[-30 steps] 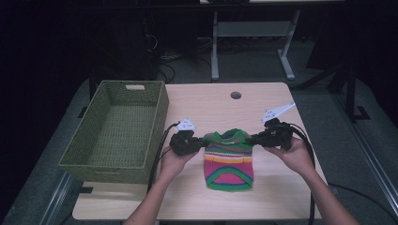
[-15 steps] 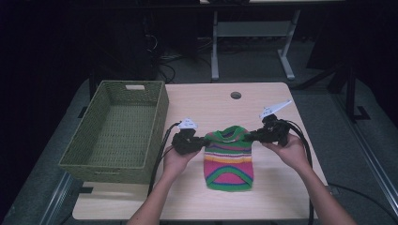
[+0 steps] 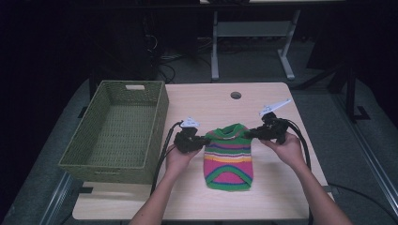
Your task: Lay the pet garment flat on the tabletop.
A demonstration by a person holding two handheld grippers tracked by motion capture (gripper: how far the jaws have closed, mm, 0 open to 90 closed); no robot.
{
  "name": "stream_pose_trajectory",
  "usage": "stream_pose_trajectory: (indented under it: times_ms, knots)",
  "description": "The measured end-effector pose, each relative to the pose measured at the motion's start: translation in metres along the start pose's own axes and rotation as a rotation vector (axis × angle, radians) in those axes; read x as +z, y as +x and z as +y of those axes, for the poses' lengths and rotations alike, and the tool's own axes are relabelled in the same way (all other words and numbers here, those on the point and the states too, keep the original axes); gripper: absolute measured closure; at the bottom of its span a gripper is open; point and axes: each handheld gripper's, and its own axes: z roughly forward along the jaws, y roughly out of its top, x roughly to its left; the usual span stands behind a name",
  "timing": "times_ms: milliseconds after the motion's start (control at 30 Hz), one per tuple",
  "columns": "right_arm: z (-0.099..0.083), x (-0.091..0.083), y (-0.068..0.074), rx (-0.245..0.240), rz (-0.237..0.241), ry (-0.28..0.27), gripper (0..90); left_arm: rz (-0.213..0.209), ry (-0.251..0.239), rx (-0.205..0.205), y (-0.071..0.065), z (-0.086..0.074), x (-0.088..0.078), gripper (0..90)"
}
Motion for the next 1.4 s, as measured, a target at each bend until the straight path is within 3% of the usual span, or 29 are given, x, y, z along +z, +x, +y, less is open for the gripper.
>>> stream_pose_trajectory:
  times_ms: [467,667,867,1000,1033,1100,1200,1400]
  knots:
    - [-0.001,0.007,-0.008,0.022,-0.016,0.001,80.6,0.010,-0.004,-0.037,0.010,-0.002,0.009,82.0]
    - [-0.001,0.011,-0.011,0.023,-0.025,-0.005,80.5,0.025,0.012,-0.026,0.013,0.001,0.013,80.6]
    - [-0.003,0.018,-0.019,0.059,-0.033,-0.018,79.2,0.033,0.017,-0.016,0.014,0.006,0.019,80.1]
    - [0.000,0.020,-0.023,0.068,-0.045,-0.032,76.1,0.051,0.017,-0.046,0.019,0.003,0.022,75.1]
    - [0.001,0.021,-0.025,0.069,-0.069,-0.035,69.3,0.056,0.014,-0.068,0.021,0.003,0.023,69.4]
    - [0.001,0.023,-0.028,0.089,-0.075,-0.023,66.9,0.056,0.014,-0.074,0.022,0.003,0.023,68.4]
    - [0.000,0.023,-0.033,0.114,-0.067,-0.037,63.9,0.033,0.006,-0.091,0.019,0.004,0.024,67.7]
    - [-0.002,0.022,-0.037,0.133,-0.040,-0.039,60.9,0.033,0.011,-0.064,0.011,0.006,0.023,67.0]
